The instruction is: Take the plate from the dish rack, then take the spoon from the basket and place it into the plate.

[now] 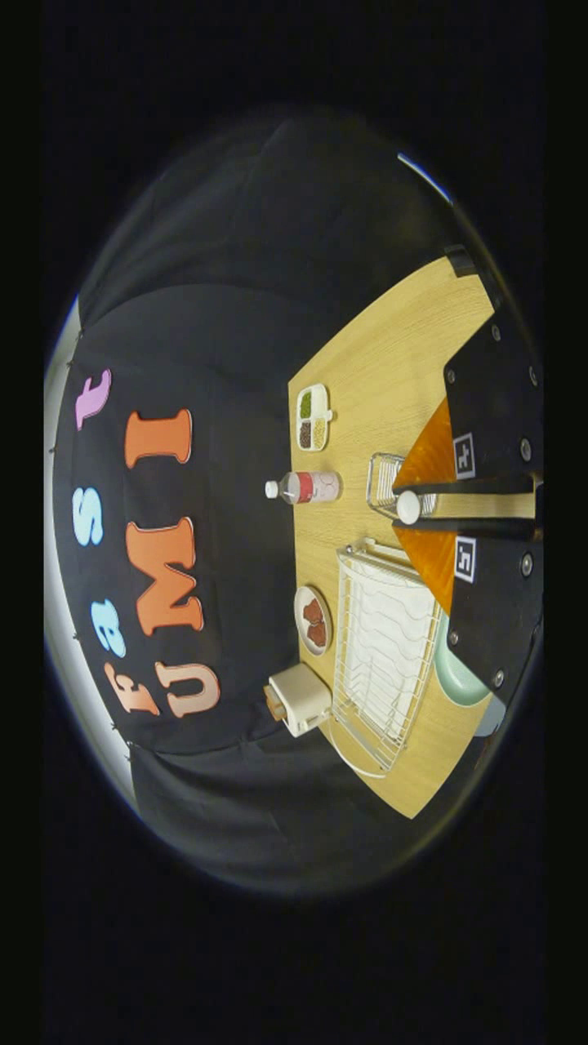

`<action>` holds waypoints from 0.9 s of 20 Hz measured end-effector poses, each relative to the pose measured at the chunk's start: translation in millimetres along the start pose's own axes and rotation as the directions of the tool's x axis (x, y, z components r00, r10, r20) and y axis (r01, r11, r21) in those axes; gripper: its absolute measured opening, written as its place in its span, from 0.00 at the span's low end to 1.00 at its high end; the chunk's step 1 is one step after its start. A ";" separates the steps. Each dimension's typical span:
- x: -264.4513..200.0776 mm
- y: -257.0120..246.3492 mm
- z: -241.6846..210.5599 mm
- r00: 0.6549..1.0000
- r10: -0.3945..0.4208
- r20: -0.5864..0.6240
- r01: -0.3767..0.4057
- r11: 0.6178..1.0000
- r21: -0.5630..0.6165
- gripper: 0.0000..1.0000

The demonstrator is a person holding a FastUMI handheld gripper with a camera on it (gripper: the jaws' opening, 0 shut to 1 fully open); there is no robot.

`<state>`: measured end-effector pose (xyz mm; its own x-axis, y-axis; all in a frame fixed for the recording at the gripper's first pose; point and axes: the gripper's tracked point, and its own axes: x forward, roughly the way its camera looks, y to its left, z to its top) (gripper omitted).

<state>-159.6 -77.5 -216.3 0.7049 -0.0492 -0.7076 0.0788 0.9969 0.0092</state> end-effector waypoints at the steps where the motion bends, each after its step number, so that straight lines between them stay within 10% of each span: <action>1: -2.8 0.3 -3.2 1.000 -0.002 -0.005 0.002 1.000 -0.007 0.11; 18: -35.9 56.7 -71.6 0.960 0.217 -0.175 -0.220 0.975 0.002 0.11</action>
<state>-231.0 -14.7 -241.0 0.5709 0.1800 -0.8011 -0.0772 0.9831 0.1659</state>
